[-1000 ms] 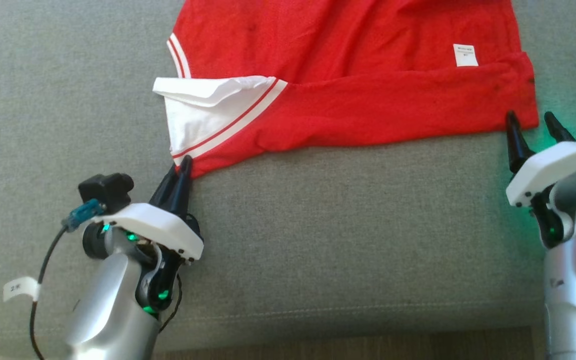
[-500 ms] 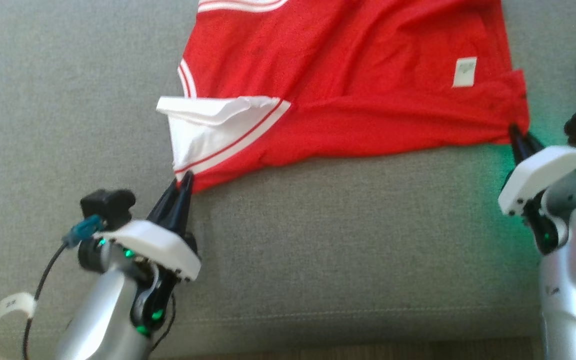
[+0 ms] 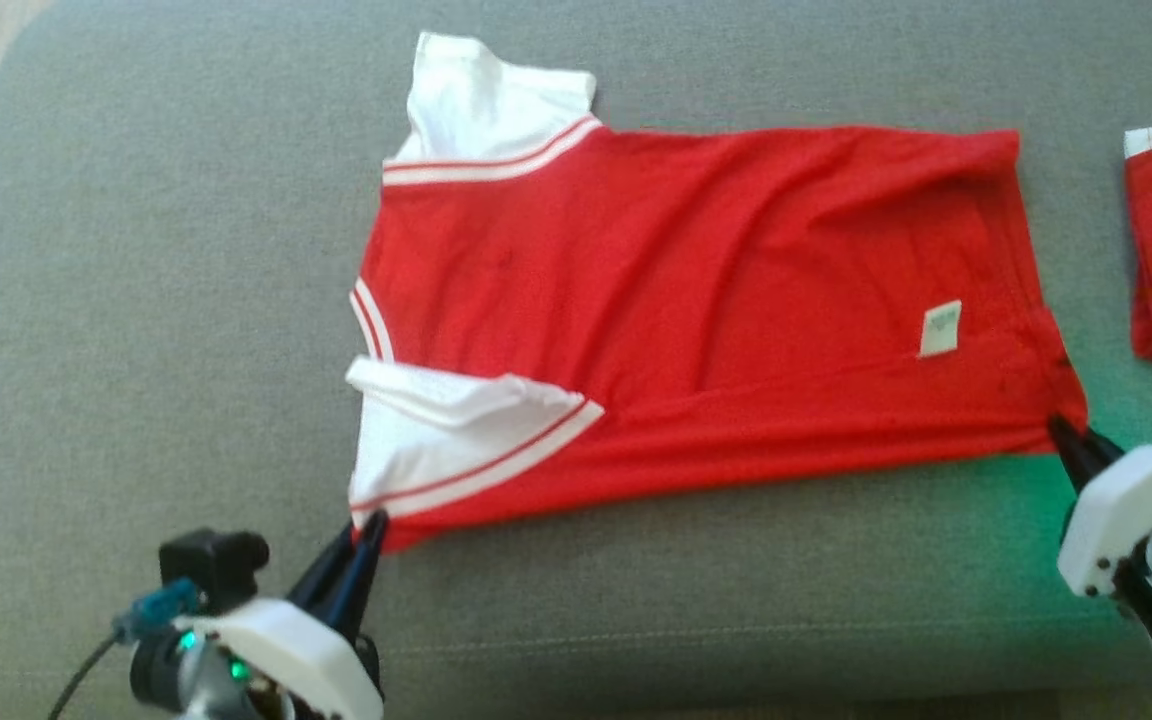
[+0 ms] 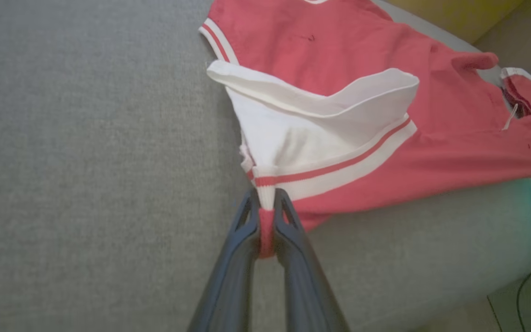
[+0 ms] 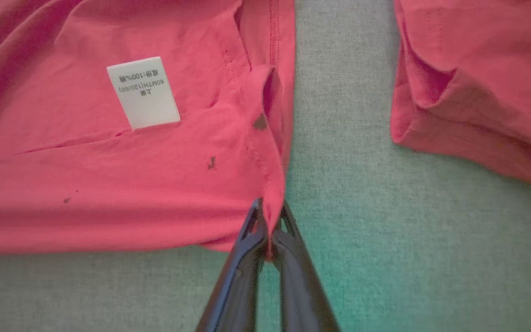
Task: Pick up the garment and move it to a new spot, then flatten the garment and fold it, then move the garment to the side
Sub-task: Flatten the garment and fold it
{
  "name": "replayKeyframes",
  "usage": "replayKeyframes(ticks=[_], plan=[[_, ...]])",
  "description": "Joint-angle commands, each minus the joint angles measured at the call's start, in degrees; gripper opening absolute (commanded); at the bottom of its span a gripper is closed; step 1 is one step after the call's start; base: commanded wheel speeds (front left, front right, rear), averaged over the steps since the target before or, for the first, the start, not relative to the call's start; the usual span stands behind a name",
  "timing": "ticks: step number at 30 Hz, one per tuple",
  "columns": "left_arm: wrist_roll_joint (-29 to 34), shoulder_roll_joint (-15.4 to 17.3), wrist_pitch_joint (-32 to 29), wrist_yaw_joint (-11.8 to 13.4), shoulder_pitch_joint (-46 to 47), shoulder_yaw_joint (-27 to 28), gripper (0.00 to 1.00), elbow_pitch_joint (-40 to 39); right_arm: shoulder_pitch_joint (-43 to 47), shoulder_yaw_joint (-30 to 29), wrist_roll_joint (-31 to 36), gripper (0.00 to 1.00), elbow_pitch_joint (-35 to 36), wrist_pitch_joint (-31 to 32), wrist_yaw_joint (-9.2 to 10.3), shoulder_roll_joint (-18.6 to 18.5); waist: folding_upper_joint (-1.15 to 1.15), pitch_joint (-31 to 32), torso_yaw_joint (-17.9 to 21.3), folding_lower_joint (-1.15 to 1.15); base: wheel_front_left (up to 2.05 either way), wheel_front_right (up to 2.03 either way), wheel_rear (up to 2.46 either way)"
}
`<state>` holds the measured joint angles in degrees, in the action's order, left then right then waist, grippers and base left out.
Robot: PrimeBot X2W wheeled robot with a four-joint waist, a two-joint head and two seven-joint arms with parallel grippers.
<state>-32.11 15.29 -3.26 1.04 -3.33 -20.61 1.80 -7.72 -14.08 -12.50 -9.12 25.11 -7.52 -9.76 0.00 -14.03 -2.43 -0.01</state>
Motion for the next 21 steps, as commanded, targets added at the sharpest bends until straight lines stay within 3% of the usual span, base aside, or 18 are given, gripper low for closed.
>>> replayKeyframes(ticks=[1,7,8,9,10,11,12,16,21], plan=[[-0.7,1.9,-1.5,0.9,-0.9,1.8,0.0,-3.7,1.6,0.5,-1.0,0.0,4.2,1.9,0.03,-1.9,0.0,0.2,-0.2,0.01,0.0,0.0,0.0],[-1.8,2.0,-4.9,2.3,-3.7,0.8,0.0,-6.1,5.2,-0.3,-2.5,0.0,6.6,5.7,0.03,-1.9,0.0,0.4,-0.6,0.01,0.0,0.0,0.0],[-1.8,1.8,-5.0,2.4,-3.6,0.6,0.0,-5.9,5.4,-0.5,-2.3,0.38,6.6,5.8,0.03,-1.8,0.0,0.4,-0.6,0.01,0.0,0.0,0.0],[-1.7,1.6,-5.0,2.5,-3.5,0.5,0.12,-5.6,5.6,-0.7,-1.9,1.0,6.6,5.9,0.03,-1.8,0.0,0.5,-0.7,0.01,0.0,0.0,0.0],[-1.6,1.4,-4.8,2.6,-3.3,0.4,0.43,-5.2,5.7,-1.0,-1.6,1.0,6.7,5.8,0.03,-1.6,0.0,0.5,-0.7,0.01,0.0,0.0,0.0],[-1.5,1.3,-4.6,2.7,-3.1,0.4,0.84,-4.9,5.7,-1.5,-1.5,1.0,7.1,5.5,0.03,-1.3,0.0,0.4,-0.7,0.01,0.0,0.0,0.0],[-1.3,1.1,-4.0,3.1,-2.8,0.7,1.0,-4.9,5.8,-1.9,-1.5,1.0,7.6,5.2,0.03,-0.9,0.0,0.4,-0.7,0.01,0.0,0.0,0.0],[-1.1,1.2,-1.9,4.2,-1.8,2.7,1.0,-6.5,6.2,-4.3,-2.1,1.0,12.3,3.8,0.03,0.0,0.0,0.0,-0.5,0.01,0.0,0.0,0.0],[0.1,3.8,-0.5,4.8,4.5,6.8,1.0,-11.5,5.0,-4.8,-2.3,1.0,19.5,1.0,0.03,1.8,0.0,-1.1,0.1,0.01,0.0,0.0,0.0]])
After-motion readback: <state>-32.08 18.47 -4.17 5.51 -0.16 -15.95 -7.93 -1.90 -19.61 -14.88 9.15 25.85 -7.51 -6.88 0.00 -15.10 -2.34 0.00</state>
